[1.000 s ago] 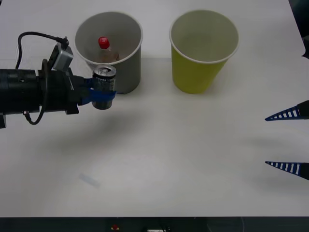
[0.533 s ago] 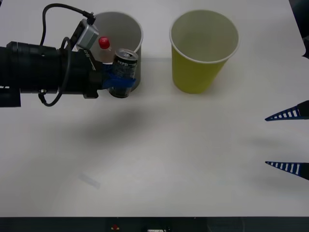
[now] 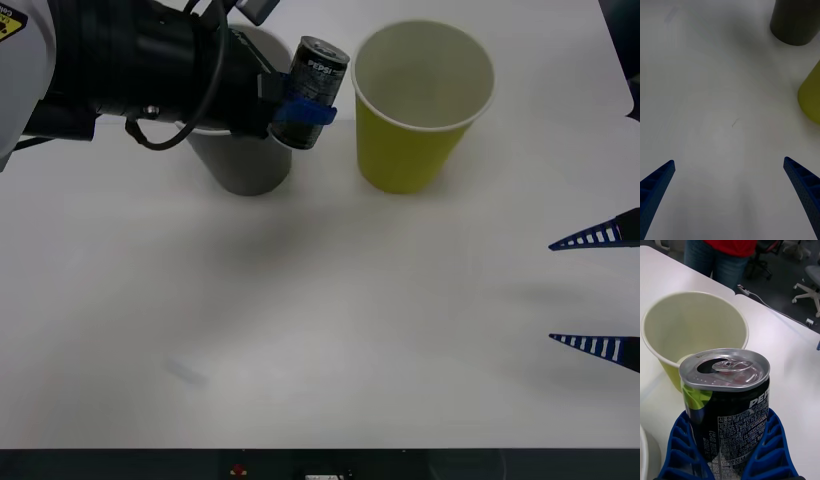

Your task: Put the can into the green bin and the plastic bottle into the gray bin

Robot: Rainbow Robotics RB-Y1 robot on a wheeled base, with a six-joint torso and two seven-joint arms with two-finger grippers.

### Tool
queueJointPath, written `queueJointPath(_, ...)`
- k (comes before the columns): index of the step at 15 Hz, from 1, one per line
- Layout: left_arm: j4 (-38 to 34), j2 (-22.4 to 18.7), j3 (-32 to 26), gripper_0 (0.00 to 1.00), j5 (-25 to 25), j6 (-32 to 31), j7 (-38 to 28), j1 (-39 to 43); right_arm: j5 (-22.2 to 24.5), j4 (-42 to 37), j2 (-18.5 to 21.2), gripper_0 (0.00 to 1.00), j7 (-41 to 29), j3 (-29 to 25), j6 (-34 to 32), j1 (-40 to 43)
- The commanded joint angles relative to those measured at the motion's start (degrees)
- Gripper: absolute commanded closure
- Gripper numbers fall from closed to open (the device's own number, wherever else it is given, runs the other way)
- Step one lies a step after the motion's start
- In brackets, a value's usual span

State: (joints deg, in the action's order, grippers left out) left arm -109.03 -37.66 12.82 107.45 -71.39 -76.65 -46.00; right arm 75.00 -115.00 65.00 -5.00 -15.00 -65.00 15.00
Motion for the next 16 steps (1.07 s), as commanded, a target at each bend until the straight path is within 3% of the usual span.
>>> queueJointPath(1,3.4,5.5,0.0,1.0,5.7,-5.9,-0.1,-5.4,0.0,0.0,0.0,0.0,0.0,0.0,0.0,0.0)
queueJointPath(4,7.5,10.1,1.1,1.0,10.8,-7.7,-0.1,-10.4,0.0,0.0,0.0,0.0,0.0,0.0,0.0,0.0)
queueJointPath(9,18.6,15.6,4.8,1.0,17.7,-5.5,-0.2,-18.8,0.0,0.0,0.0,0.0,0.0,0.0,0.0,0.0)
queueJointPath(16,36.3,21.2,8.1,1.0,19.8,4.1,1.0,-26.2,0.0,0.0,0.0,0.0,0.0,0.0,0.0,0.0)
